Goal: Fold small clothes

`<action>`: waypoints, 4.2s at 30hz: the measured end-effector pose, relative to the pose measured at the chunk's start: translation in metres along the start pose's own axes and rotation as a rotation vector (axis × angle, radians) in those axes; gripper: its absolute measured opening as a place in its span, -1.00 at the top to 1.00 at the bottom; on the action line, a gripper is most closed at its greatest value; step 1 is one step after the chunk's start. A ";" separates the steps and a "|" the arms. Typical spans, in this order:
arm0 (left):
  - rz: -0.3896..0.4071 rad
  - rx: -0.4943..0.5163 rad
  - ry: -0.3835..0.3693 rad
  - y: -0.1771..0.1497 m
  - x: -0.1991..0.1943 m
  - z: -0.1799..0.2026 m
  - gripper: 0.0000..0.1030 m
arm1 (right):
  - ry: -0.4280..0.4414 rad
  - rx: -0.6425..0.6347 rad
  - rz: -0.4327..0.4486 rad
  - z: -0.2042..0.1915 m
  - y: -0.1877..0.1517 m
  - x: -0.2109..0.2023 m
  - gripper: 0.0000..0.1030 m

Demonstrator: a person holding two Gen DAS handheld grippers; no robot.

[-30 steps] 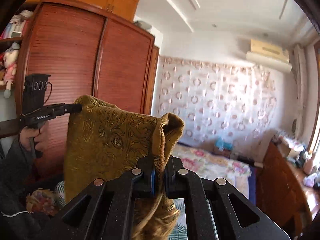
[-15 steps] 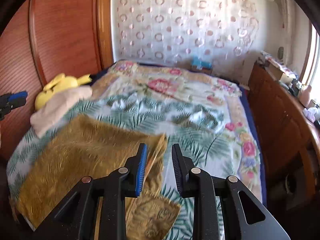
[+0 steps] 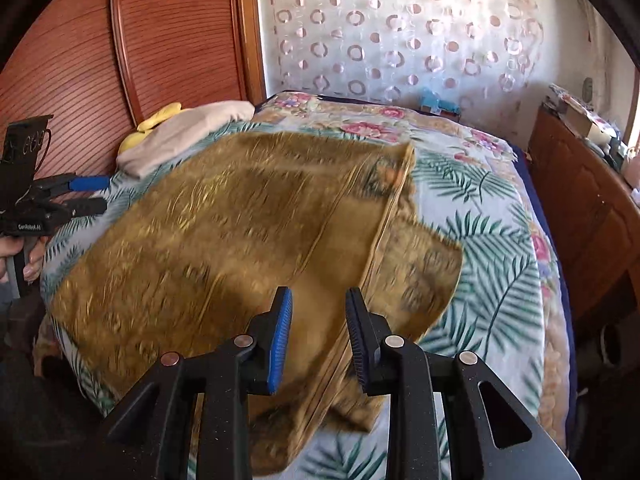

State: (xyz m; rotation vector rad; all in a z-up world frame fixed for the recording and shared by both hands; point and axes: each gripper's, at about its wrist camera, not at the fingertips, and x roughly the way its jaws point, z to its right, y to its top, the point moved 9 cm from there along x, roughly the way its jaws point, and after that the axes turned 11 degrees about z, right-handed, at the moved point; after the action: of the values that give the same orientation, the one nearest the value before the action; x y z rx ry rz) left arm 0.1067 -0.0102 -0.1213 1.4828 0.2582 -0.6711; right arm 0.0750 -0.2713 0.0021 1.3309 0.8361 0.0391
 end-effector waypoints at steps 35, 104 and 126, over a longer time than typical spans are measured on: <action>-0.078 -0.108 -0.232 -0.056 -0.050 0.054 0.88 | 0.177 -0.101 0.019 -0.105 -0.042 -0.003 -0.13; -0.142 -0.148 -0.016 0.082 0.162 -0.073 -0.45 | -0.174 0.188 -0.100 0.036 0.051 0.182 -0.69; -0.099 -0.200 -0.122 0.095 0.153 -0.060 0.84 | 0.142 0.168 -0.088 0.020 0.055 0.203 0.61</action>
State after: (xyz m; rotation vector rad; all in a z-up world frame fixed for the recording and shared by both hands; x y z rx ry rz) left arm 0.2952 0.0041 -0.1328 1.2394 0.2976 -0.7889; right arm 0.2549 -0.1757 -0.0548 1.4601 1.0359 -0.0057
